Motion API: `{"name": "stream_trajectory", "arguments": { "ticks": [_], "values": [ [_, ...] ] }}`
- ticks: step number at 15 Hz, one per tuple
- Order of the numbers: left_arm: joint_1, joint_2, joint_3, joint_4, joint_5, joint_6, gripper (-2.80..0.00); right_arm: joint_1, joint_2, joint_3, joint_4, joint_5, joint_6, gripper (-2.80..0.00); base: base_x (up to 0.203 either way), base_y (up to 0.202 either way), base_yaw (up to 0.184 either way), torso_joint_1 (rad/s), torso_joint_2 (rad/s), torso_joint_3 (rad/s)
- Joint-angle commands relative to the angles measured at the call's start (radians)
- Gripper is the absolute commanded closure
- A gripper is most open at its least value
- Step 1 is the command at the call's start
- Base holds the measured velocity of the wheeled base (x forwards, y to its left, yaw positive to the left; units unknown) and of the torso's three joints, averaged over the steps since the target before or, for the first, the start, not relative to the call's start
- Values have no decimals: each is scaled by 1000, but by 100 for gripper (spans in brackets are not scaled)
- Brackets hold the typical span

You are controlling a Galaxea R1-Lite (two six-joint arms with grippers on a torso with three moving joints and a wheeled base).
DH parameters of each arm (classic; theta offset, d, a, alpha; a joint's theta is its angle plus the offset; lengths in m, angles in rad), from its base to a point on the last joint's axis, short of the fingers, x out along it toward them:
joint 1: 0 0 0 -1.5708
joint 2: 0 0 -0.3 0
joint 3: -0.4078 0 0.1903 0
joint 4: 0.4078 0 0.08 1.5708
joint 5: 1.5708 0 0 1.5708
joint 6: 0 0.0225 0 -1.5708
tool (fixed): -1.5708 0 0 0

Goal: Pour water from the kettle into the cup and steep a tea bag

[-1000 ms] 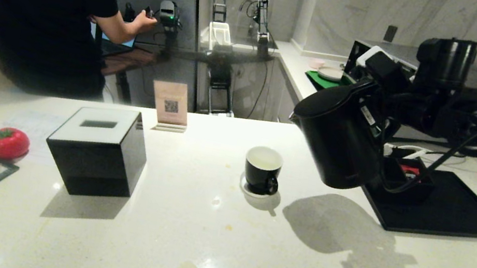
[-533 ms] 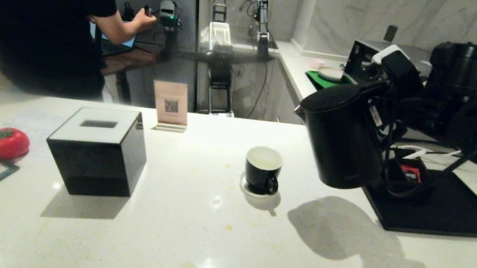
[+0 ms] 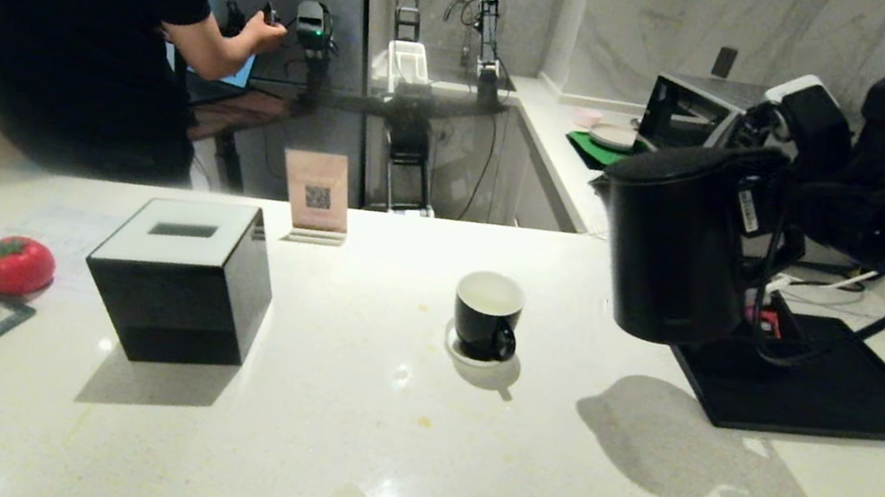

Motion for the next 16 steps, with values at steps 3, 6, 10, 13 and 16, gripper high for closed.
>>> {"name": "stream_trajectory", "arguments": {
  "ticks": [3, 6, 10, 13, 16],
  "values": [
    [-1, 1, 0, 0, 1, 0, 0, -94, -99, 119, -18, -3, 35, 0, 0, 0, 0, 0, 0, 0],
    [0, 1, 0, 0, 1, 0, 0, -167, -141, 188, -61, -3, 62, 0, 0, 0, 0, 0, 0, 0],
    [0, 1, 0, 0, 1, 0, 0, -275, -201, 282, -121, -1, 104, 0, 0, 0, 0, 0, 0, 0],
    [0, 1, 0, 0, 1, 0, 0, -378, -227, 338, -181, -1, 142, 0, 0, 0, 0, 0, 0, 0],
    [0, 1, 0, 0, 1, 0, 0, -475, -246, 377, -205, -2, 177, 0, 0, 0, 0, 0, 0, 0]
  ]
}}
